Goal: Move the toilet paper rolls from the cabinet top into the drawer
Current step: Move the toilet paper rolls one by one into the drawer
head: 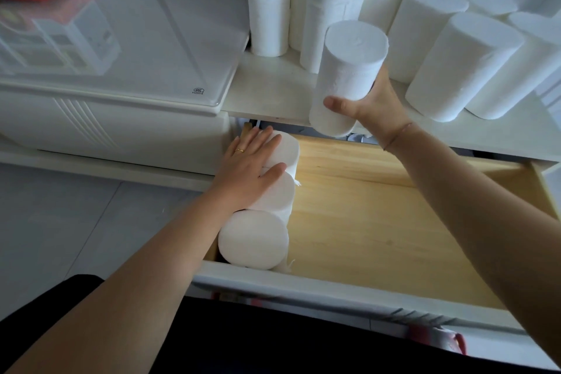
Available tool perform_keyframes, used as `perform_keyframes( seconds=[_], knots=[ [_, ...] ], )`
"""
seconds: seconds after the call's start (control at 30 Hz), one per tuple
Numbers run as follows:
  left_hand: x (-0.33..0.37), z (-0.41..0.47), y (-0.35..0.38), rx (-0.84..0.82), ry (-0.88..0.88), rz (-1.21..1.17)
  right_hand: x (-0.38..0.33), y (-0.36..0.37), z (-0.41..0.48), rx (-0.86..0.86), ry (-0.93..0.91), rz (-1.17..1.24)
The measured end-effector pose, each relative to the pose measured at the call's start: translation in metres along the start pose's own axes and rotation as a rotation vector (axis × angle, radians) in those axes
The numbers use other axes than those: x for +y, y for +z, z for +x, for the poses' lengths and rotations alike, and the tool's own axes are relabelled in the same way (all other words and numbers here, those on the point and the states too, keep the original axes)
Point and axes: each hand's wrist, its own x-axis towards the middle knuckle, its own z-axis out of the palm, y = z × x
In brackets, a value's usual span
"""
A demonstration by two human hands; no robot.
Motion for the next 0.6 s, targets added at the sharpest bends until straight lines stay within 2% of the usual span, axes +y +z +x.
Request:
perform_keyframes(
  seconds=[0.2,0.37,0.6],
  knots=[
    [0.001,0.0,0.001,0.007,-0.004,-0.01,-0.006,-0.006,-0.06,-0.138,-0.003,-0.035],
    [-0.001,0.001,0.004,0.015,-0.011,0.019,0.029,-0.004,-0.095,-0.254,0.105,-0.118],
    [-0.004,0.003,0.006,0.016,0.003,0.039,0.09,0.002,-0.098,-0.234,0.258,-0.163]
  ],
)
